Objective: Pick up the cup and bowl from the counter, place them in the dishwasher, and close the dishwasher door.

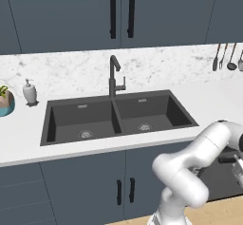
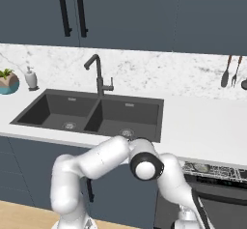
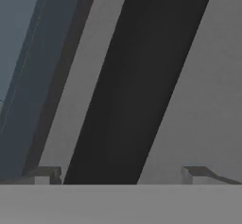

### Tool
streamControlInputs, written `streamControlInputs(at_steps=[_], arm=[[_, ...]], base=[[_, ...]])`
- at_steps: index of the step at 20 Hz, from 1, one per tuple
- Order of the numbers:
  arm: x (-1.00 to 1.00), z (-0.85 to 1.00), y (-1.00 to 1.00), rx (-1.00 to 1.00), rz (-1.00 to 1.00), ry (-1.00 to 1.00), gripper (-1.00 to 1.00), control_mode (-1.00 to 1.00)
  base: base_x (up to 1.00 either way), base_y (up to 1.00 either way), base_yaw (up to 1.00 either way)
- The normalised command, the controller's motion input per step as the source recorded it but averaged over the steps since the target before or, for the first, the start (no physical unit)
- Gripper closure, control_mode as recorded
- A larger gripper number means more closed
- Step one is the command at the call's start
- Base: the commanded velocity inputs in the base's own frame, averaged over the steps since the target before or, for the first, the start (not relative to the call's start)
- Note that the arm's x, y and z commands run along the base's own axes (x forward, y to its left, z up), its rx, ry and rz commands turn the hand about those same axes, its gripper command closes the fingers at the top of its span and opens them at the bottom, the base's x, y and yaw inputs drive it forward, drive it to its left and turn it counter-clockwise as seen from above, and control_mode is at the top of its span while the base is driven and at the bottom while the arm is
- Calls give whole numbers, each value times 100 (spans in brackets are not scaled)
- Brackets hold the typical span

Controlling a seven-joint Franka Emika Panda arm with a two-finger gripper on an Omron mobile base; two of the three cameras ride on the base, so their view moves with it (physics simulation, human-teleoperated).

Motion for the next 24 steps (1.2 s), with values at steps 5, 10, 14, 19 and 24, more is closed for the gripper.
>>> streamControlInputs(at_steps=[5,10,14,19,24], arm=[[100,22,6,0,-28,11,-100,-100],[100,5,0,0,-22,13,-100,-100],[100,0,-4,2,-11,14,-100,-100],[100,0,-14,8,-3,14,-100,-100],[100,0,-13,13,0,14,-100,-100]], base=[[0,0,0],[0,0,0],[0,0,0],[0,0,0],[0,0,0]])
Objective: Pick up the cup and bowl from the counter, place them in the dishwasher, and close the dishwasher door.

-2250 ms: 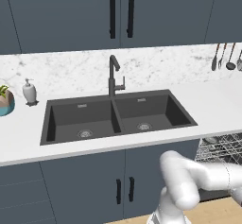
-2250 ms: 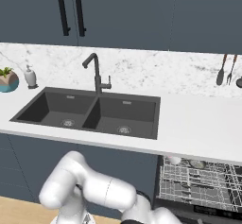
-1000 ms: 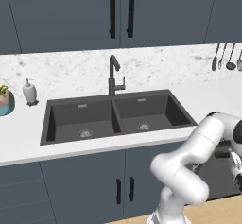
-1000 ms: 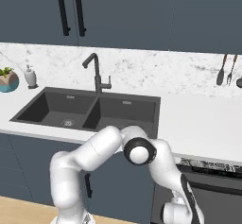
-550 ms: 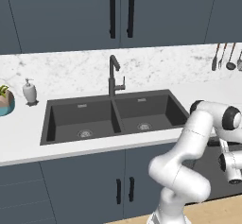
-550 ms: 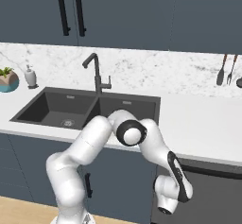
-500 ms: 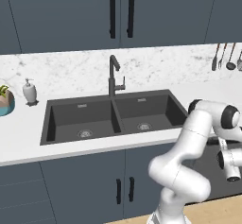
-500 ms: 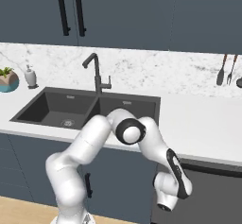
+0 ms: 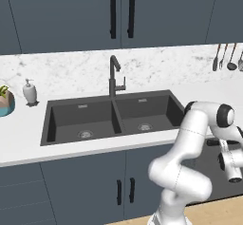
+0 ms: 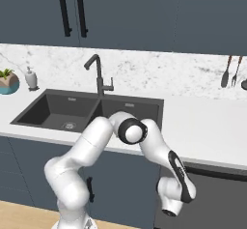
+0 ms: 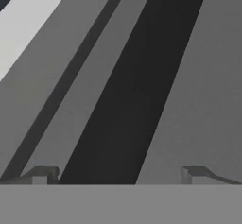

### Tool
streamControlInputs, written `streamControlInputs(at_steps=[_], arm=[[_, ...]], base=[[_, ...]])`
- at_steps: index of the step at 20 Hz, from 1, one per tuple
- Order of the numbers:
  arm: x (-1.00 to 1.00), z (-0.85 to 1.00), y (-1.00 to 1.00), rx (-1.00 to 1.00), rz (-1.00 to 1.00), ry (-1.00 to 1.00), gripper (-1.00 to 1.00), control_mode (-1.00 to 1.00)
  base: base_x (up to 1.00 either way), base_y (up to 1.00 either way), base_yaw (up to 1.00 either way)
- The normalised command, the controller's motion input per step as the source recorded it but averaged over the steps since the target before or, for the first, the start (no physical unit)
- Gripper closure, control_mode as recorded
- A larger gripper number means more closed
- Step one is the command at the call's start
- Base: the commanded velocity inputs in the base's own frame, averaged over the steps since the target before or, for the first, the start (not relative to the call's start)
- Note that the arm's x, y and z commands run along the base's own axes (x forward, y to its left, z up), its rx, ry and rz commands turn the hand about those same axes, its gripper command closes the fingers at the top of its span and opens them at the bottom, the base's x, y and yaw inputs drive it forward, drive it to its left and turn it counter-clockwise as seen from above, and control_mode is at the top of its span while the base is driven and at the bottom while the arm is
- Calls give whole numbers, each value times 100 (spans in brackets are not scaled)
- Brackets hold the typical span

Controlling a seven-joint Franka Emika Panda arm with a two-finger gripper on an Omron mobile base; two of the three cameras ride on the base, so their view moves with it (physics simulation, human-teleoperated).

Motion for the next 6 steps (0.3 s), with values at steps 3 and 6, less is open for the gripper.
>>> streamControlInputs(at_steps=[3,6], arm=[[100,-5,-16,21,0,15,-100,-100],[100,-2,-20,25,0,13,-100,-100]], base=[[0,0,0],[0,0,0]])
